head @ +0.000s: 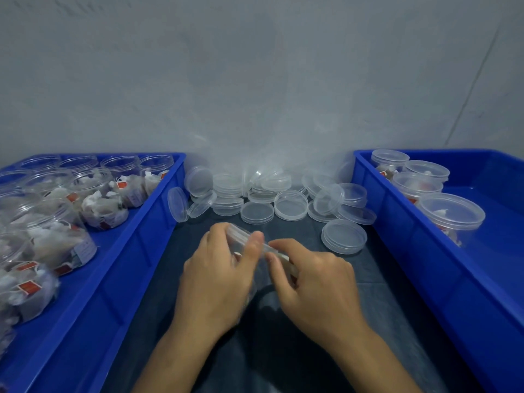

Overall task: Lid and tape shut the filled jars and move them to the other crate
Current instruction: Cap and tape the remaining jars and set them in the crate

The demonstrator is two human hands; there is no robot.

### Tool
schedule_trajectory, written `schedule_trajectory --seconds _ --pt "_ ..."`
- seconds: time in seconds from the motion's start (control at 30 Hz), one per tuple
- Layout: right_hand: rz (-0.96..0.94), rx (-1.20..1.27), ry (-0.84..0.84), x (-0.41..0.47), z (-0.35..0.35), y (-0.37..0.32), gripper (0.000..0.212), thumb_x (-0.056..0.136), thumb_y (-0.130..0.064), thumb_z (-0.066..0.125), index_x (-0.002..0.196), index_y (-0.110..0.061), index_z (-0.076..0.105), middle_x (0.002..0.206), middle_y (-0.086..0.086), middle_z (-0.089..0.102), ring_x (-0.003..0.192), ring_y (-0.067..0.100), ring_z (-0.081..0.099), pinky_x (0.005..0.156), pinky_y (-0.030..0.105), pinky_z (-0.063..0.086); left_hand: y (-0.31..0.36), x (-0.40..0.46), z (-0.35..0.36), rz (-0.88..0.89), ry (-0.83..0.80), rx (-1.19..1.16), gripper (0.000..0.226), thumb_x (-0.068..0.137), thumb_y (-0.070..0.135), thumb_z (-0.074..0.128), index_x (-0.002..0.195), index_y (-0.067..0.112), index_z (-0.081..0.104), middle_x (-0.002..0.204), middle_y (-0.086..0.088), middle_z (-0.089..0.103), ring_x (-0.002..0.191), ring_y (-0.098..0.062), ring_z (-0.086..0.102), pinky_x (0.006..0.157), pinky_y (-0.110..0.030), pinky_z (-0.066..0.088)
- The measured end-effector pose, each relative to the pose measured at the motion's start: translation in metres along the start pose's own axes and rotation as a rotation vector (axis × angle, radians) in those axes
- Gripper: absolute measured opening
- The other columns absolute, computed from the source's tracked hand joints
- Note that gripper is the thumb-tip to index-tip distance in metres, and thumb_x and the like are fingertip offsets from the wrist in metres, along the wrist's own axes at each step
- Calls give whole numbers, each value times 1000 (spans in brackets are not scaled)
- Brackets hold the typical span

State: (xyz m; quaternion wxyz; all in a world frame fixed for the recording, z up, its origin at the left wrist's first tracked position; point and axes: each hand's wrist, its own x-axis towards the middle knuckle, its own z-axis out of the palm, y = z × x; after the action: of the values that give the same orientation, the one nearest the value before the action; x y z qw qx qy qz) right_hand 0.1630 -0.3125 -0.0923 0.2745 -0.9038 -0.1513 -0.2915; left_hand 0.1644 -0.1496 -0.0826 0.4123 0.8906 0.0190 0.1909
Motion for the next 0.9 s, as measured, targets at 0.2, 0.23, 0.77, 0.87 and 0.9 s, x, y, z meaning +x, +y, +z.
schedule_trajectory --seconds 0.2,0.23,0.77,0.87,0.9 --pt "54 58 -155 2 -6 0 43 92 -50 27 124 -43 54 63 -10 55 69 21 62 67 43 48 -6 6 -1 1 -52 64 51 82 87 46 106 42 50 100 21 64 90 -2 60 80 -36 47" --pt "53 76 -169 3 -7 1 44 92 -51 27 127 -44 52 61 -13 51 69 20 61 68 44 48 -9 7 -2 -6 -48 24 52 82 88 45 105 41 52 99 21 65 91 -1 61 80 -36 48" --pt "32 0 -85 3 -6 4 40 96 -70 34 89 -31 42 54 -11 51 54 22 57 57 41 47 -22 13 0 -93 -68 -473 60 86 76 52 100 22 71 98 -2 77 96 -22 74 94 -55 55" --pt "86 -51 -146 4 -6 6 53 92 -76 25 79 -27 42 62 -7 58 64 26 60 63 42 49 -21 10 3 -77 -76 -440 58 86 78 50 104 27 70 99 7 77 95 -11 73 88 -43 55" --pt "108 -54 -175 4 -7 6 56 91 -76 22 78 -26 43 64 -6 59 67 27 60 66 42 50 -20 10 3 -67 -78 -423 59 84 80 49 106 29 69 99 11 77 93 -6 72 85 -38 54"
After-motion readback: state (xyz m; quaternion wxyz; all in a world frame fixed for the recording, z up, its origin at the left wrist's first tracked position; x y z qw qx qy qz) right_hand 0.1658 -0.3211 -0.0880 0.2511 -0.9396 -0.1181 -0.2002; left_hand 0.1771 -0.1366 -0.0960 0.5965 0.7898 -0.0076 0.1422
